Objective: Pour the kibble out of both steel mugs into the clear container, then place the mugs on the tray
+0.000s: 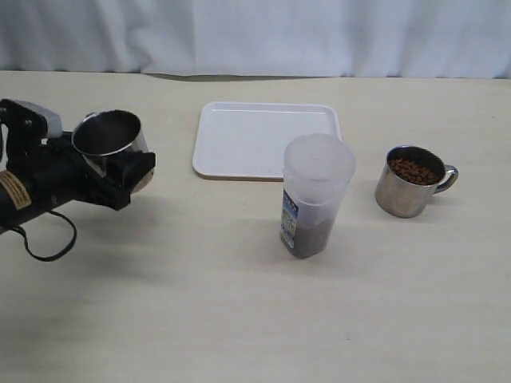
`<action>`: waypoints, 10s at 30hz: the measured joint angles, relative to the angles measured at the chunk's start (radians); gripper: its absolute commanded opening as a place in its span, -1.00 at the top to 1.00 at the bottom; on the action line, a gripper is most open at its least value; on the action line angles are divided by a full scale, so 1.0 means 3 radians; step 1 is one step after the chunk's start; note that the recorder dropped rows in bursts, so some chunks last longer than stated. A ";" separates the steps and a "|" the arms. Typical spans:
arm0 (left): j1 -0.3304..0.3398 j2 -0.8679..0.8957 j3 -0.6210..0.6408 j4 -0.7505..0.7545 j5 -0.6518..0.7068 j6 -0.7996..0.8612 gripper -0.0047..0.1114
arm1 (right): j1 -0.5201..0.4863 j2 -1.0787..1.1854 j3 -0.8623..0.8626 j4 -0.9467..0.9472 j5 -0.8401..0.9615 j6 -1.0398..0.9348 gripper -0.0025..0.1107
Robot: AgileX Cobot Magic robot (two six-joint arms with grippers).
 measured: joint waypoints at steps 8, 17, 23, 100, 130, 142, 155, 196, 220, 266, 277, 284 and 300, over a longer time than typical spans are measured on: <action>0.0000 0.0463 -0.0007 -0.0154 -0.0152 0.0409 0.92 | 0.0000 0.0000 0.0000 0.0000 0.0000 0.0000 0.87; 0.0006 0.0476 -0.0140 -0.0073 0.0564 0.0449 0.92 | 0.0000 0.0000 0.0000 0.0000 0.0000 0.0000 0.87; 0.0006 0.0618 -0.0174 -0.0055 0.0370 0.0397 0.92 | 0.0000 0.0000 0.0000 0.0000 0.0000 0.0000 0.87; 0.1625 -0.1159 -0.0167 0.2080 -0.0529 -0.3454 -0.78 | 0.0000 0.0000 0.0000 0.0000 0.0000 0.0000 0.87; 0.1625 -0.4044 0.0046 0.2533 -0.0501 -0.3952 0.92 | 0.0000 0.0000 0.0000 0.0000 0.0000 0.0000 0.87; 0.1625 -0.4387 0.1274 0.1726 0.0536 -0.3427 0.92 | 0.0000 0.0000 0.0000 0.0000 0.0000 0.0000 0.87; 0.1625 -0.4416 0.1516 0.2006 -0.0541 -0.3125 0.92 | 0.0000 0.0000 0.0000 0.0000 0.0000 0.0000 0.87; 0.0187 -0.6155 0.1516 0.0651 0.3321 -0.3041 0.92 | 0.0000 0.0000 0.0000 0.0000 0.0000 0.0000 0.87; 0.0187 -0.6174 0.1516 -0.1623 0.2987 -0.1354 0.92 | 0.0000 0.0000 0.0000 0.0000 0.0000 0.0000 0.87; 0.0187 -0.6175 0.1523 -0.1997 0.4420 0.0771 0.92 | 0.0000 0.0000 0.0000 0.0000 0.0000 0.0000 0.87; 0.0187 -0.6175 0.1523 -0.1928 0.4378 0.0653 0.92 | 0.0000 0.0000 0.0000 0.0000 0.0000 0.0000 0.87; 0.0187 -0.6175 0.1523 -0.1889 0.4075 0.0653 0.92 | 0.0000 0.0000 0.0000 0.0000 0.0000 0.0000 0.87; 0.0187 -0.6175 0.1523 -0.1863 0.4049 0.0653 0.92 | 0.0000 0.0000 0.0000 0.0000 0.0000 0.0000 0.87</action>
